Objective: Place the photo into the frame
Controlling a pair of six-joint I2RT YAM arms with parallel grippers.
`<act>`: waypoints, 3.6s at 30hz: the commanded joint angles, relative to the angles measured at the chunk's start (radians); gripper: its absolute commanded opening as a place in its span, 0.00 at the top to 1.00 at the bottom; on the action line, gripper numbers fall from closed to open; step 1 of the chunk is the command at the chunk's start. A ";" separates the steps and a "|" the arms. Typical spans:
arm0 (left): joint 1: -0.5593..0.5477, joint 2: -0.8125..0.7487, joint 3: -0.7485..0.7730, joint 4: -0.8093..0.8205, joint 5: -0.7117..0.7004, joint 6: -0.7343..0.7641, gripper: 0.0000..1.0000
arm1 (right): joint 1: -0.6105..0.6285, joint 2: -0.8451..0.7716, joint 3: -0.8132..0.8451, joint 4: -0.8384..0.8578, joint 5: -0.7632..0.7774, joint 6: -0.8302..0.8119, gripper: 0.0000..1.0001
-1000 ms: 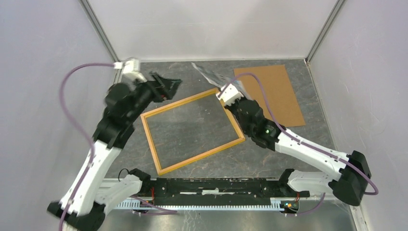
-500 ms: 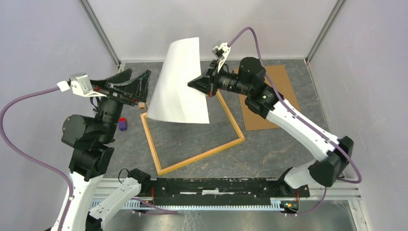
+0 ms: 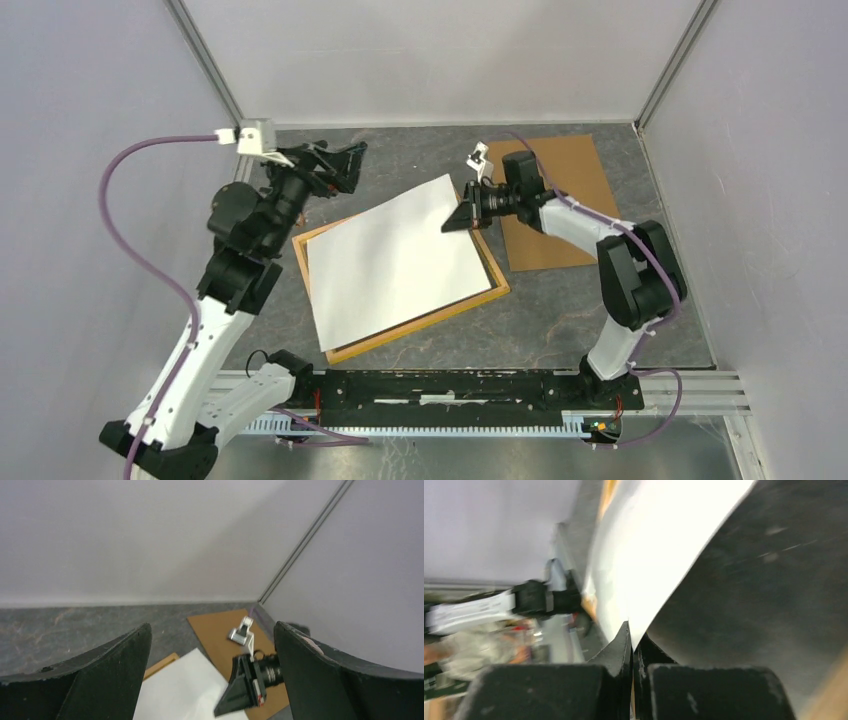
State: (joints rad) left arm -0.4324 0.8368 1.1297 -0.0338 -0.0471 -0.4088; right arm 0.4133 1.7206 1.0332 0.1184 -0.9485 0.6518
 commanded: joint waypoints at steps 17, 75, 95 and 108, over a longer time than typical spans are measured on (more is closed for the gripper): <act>0.001 0.078 -0.117 0.030 0.014 0.088 0.01 | -0.033 0.328 0.470 -0.671 0.229 -0.629 1.00; -0.083 0.338 -0.007 -0.144 0.063 -0.063 0.00 | -0.143 -0.400 -0.302 -0.248 1.276 -0.605 0.02; -0.416 1.193 0.695 -0.535 0.018 -0.406 0.00 | -0.745 -0.156 -0.197 -0.217 0.913 -0.545 0.02; -0.452 1.467 0.825 -0.461 -0.069 -0.732 0.00 | -0.832 -0.065 -0.162 -0.186 0.837 -0.530 0.02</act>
State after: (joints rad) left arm -0.8803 2.2662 1.8973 -0.5434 -0.0685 -1.0004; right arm -0.4049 1.6302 0.8417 -0.1093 -0.0673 0.1051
